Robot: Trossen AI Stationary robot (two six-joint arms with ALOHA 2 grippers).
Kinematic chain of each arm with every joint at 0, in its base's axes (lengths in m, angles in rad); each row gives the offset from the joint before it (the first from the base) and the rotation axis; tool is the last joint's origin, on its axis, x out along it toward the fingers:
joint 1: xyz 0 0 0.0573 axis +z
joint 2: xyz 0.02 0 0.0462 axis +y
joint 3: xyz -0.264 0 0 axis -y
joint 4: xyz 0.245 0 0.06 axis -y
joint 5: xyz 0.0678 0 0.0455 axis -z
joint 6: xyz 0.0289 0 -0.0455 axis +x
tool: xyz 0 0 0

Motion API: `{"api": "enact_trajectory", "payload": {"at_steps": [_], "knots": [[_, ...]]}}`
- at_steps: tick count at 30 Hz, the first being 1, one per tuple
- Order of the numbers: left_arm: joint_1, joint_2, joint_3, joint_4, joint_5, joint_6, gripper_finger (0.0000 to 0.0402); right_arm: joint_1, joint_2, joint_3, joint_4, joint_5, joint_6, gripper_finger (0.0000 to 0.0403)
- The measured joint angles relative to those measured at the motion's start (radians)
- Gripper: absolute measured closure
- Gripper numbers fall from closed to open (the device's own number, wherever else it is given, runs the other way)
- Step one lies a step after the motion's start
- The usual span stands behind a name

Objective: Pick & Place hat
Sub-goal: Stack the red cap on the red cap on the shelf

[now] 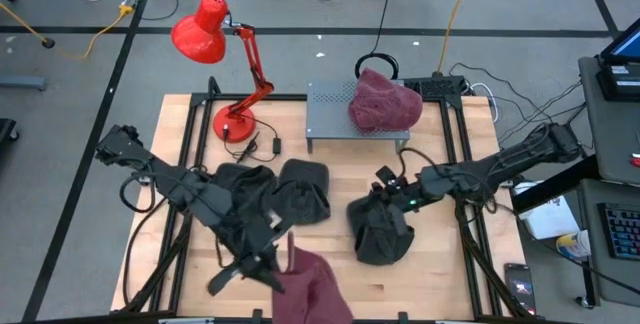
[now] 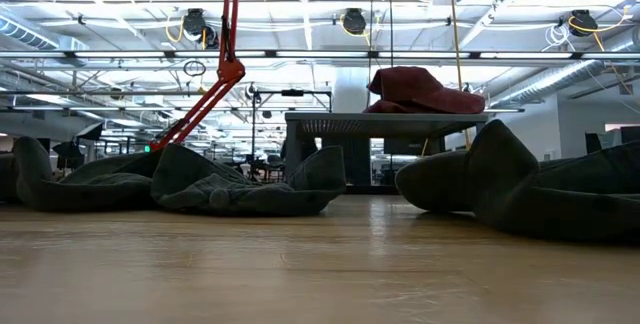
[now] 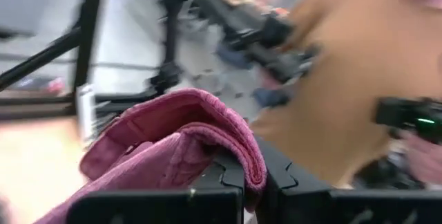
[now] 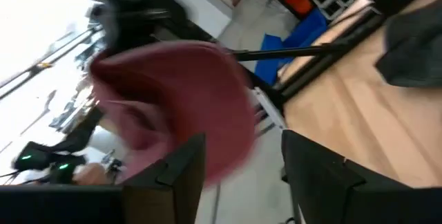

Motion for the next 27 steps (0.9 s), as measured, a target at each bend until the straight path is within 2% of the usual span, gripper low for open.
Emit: {"api": "enact_trajectory", "payload": {"at_steps": [3,8,17,22,27], "knots": [[-0.001,0.0,0.0,0.061,0.101,0.0,0.0398,-0.02,0.039,0.0,0.007,-0.03,0.023,0.019],[-0.001,0.0,0.0,0.133,0.217,0.031,0.0398,-0.043,0.121,0.0,0.098,-0.168,0.089,0.0156],[0.027,-0.009,0.001,0.219,0.213,0.237,0.0398,-0.045,0.273,0.0,0.377,-0.212,0.256,0.0148],[0.055,-0.01,0.001,0.339,0.231,0.35,0.0398,-0.045,0.31,0.0,0.496,-0.213,0.349,0.0149],[0.097,-0.009,0.001,0.397,0.27,0.391,0.0398,-0.045,0.314,0.0,0.607,-0.236,0.41,0.0147]]}}
